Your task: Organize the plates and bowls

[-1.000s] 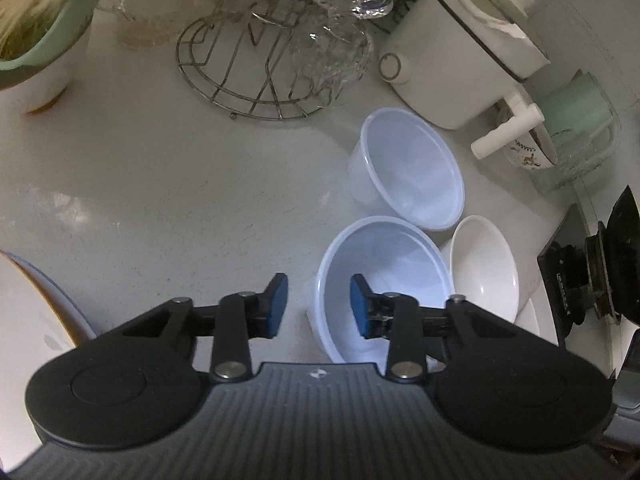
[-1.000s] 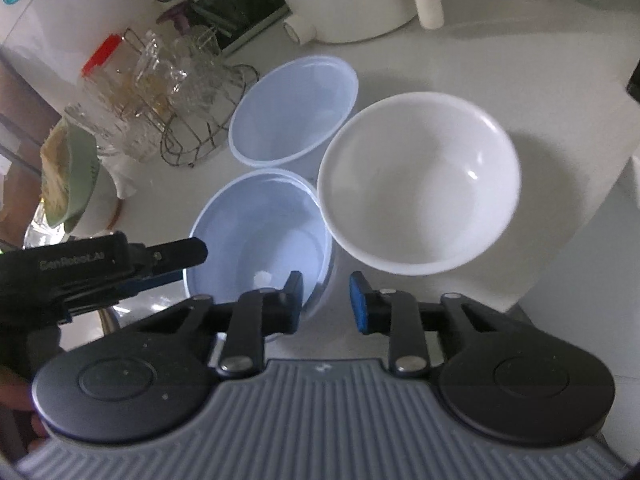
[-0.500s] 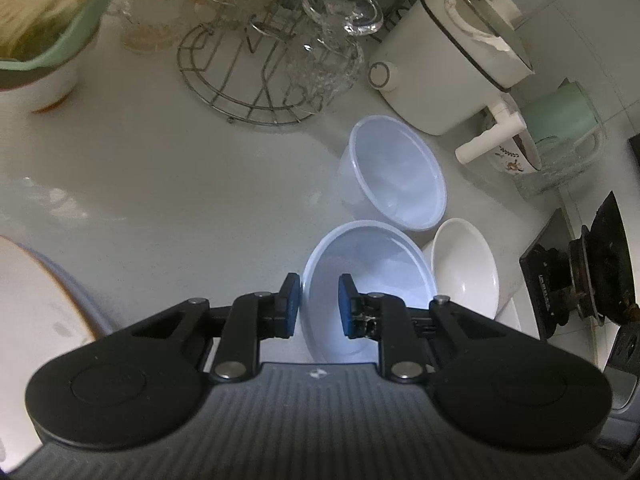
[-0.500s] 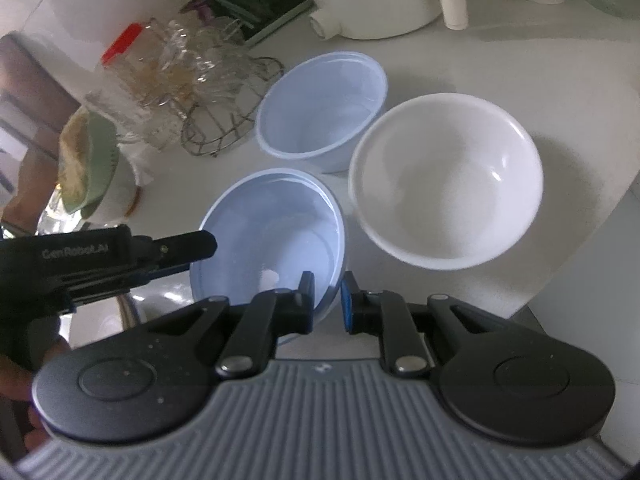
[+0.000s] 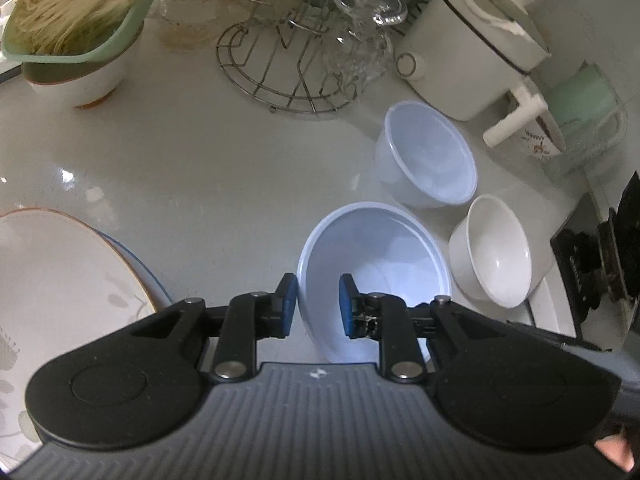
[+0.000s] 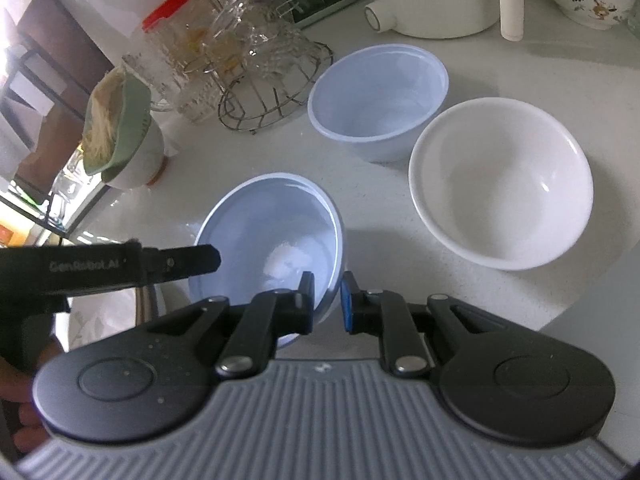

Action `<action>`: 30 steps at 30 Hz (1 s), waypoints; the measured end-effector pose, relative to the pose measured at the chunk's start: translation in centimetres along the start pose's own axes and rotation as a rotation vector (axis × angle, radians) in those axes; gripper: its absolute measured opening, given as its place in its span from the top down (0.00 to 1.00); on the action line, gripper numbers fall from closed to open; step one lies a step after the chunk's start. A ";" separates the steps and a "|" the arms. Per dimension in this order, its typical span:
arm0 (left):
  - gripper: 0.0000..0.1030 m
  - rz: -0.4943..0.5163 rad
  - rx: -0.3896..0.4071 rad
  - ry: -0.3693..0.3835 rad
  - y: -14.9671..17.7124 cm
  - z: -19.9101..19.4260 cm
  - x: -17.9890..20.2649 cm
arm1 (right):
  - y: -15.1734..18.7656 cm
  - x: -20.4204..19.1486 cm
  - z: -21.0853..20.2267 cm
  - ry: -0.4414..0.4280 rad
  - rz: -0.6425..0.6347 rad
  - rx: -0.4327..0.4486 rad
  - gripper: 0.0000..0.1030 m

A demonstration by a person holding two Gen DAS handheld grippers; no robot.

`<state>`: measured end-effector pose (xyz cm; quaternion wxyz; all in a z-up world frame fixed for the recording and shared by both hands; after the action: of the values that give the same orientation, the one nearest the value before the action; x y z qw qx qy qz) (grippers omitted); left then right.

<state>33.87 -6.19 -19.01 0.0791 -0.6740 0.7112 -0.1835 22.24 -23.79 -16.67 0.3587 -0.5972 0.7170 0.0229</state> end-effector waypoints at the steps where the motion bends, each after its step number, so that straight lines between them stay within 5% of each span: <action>1: 0.75 0.006 0.000 -0.006 0.1 0.1 0.0 | 0.0 0.2 0.1 -0.004 0.007 -0.001 0.84; 11: 0.68 0.017 0.017 -0.032 0.3 -0.2 -0.9 | -0.1 0.5 -0.3 0.024 -0.011 0.064 0.82; 30: 0.61 0.067 0.227 0.025 0.2 -11.1 -0.6 | -0.7 -6.2 -7.7 -0.003 -0.142 0.253 0.82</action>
<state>29.76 -3.88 -8.90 0.1521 -0.6343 0.7088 -0.2685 19.32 -22.33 -7.31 0.4329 -0.5967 0.6694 -0.0922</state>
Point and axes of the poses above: each gripper's, at about its wrist camera, not at the fingertips, and z roughly the way its jaws point, x to its right, y to its underside, the point moved 3 cm from there along z, roughly the way its jaws point, and after that the axes turned 14 degrees about -y, right-handed, at the moved point
